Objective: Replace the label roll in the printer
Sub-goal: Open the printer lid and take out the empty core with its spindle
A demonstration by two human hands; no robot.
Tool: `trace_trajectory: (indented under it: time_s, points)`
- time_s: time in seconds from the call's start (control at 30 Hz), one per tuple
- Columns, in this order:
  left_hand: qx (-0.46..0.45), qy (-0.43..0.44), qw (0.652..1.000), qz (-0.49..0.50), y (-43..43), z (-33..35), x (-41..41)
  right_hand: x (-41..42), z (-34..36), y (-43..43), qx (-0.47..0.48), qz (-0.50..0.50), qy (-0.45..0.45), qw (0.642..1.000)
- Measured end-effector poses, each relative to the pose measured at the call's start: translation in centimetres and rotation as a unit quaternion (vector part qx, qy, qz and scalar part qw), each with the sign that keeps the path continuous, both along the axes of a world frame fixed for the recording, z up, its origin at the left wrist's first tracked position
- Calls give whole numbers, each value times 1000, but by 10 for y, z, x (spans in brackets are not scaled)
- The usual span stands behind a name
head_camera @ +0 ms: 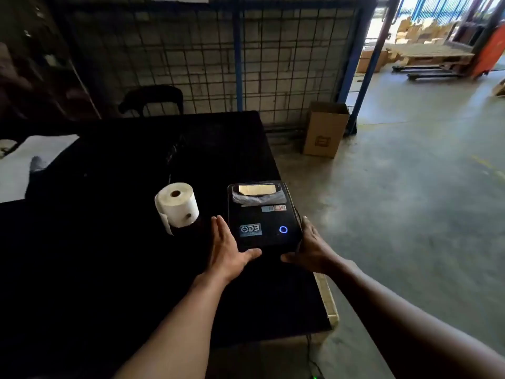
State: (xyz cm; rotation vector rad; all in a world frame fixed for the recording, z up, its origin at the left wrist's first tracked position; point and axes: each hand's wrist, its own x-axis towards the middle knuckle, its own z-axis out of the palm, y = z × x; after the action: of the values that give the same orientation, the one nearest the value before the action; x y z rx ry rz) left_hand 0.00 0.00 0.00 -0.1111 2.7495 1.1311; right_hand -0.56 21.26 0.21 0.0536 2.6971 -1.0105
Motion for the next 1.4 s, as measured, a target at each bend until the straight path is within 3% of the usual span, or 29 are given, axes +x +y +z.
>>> trace_trajectory:
  time_s: [0.07,0.33,0.5,0.77,1.4]
  points:
    - [37,-2,999,8,-3,-9,-9,-8,-7,0,-72,-24,9,997]
    - [100,18,994,29,-7,-30,-10,-13,-18,-1,-131,-55,9,990]
    - [89,28,995,37,-6,-35,-10,-10,-18,-2,-127,-69,18,989]
    - [81,45,987,130,10,-32,5,-2,-21,-6,-103,-94,49,989]
    - [62,41,985,157,14,-43,4,2,-36,-2,-102,-77,95,987]
